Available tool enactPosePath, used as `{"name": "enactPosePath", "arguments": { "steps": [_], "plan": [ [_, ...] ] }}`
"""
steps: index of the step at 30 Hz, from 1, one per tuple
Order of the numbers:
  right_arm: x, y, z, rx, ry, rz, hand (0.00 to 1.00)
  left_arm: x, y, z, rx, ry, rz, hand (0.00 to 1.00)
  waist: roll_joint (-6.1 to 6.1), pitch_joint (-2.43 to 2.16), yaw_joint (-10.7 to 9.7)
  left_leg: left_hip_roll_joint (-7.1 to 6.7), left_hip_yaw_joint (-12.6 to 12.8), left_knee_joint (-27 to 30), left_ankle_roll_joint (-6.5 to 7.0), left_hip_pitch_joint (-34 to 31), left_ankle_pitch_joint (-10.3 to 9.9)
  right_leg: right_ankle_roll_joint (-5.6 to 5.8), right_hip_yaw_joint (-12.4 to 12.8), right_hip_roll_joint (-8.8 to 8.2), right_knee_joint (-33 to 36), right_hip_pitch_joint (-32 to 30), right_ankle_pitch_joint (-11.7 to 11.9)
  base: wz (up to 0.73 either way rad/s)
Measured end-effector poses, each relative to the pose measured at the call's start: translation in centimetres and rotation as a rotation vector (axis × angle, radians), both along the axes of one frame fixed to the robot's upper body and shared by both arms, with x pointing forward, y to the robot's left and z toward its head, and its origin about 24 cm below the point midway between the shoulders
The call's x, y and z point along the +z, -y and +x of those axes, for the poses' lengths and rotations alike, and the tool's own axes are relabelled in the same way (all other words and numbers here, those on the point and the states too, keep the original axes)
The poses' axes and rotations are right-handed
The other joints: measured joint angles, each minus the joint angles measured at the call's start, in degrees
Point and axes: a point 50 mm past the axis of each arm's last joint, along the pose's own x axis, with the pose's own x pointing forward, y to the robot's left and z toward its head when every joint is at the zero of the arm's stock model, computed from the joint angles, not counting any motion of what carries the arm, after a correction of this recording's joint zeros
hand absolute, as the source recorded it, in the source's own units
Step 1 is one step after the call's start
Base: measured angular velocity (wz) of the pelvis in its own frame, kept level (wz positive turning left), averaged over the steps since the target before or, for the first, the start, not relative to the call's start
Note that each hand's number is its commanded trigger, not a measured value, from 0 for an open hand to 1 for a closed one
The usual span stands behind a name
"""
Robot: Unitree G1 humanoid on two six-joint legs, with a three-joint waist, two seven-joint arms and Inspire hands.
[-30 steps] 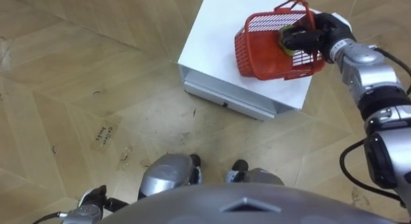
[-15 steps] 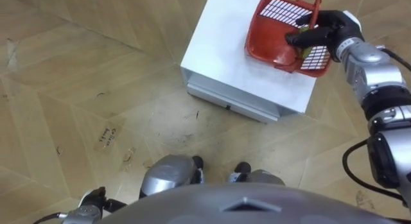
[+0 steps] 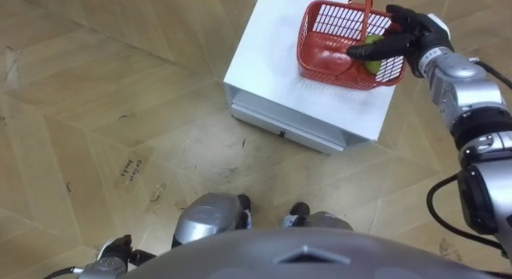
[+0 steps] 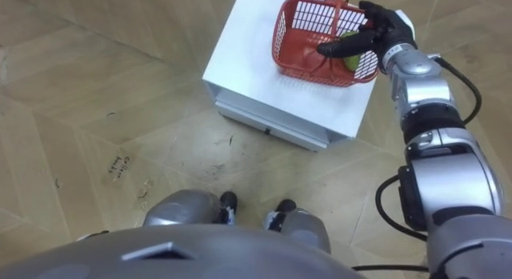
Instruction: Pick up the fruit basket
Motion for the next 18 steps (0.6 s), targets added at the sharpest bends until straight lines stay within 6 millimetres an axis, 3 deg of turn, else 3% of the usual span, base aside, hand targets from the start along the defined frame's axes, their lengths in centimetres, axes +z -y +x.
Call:
{"name": "enactPosePath", "arguments": {
  "steps": [18],
  "plan": [
    [0.0, 0.06, -0.01, -0.01, 0.002, -0.008, 0.0, 0.05, -0.07, 0.17, 0.002, 0.005, 0.019, 0.0, -0.68, -0.42, -0.3, 0.33, 0.1, -0.1, 0.0, 0.8, 0.0, -0.21, -0.3, 0.39, -1.9, 1.4, 0.7, 0.0]
  ]
}}
